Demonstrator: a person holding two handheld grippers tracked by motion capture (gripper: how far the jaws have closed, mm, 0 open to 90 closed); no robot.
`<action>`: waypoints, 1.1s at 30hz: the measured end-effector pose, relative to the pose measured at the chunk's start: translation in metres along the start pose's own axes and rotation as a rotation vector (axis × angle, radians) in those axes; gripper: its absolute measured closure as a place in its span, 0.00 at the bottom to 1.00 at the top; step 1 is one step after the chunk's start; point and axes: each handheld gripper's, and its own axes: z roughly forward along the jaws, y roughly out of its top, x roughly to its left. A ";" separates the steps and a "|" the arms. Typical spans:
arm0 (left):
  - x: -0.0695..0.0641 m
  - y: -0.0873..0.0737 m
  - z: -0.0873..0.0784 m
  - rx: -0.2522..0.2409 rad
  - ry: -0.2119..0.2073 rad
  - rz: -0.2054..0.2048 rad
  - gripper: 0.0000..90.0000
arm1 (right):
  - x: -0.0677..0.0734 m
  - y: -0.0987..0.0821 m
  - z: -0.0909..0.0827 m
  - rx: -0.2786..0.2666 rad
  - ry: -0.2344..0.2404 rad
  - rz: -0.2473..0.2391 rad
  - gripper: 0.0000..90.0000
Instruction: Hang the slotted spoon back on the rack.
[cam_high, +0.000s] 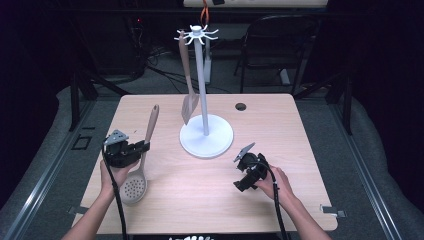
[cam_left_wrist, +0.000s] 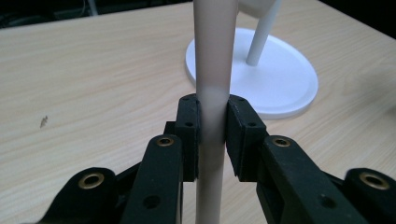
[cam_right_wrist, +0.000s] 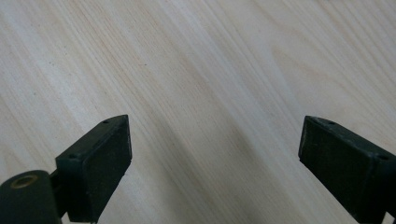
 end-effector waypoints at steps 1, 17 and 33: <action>-0.001 0.000 -0.001 -0.009 0.000 0.003 0.85 | 0.000 0.000 0.000 -0.001 -0.001 0.001 0.10; -0.023 0.012 -0.018 -0.122 -0.024 0.097 0.85 | 0.000 0.000 0.001 0.012 -0.003 -0.003 0.10; -0.048 0.039 -0.027 -0.271 -0.058 0.176 0.85 | 0.002 -0.001 0.001 0.018 -0.004 -0.003 0.10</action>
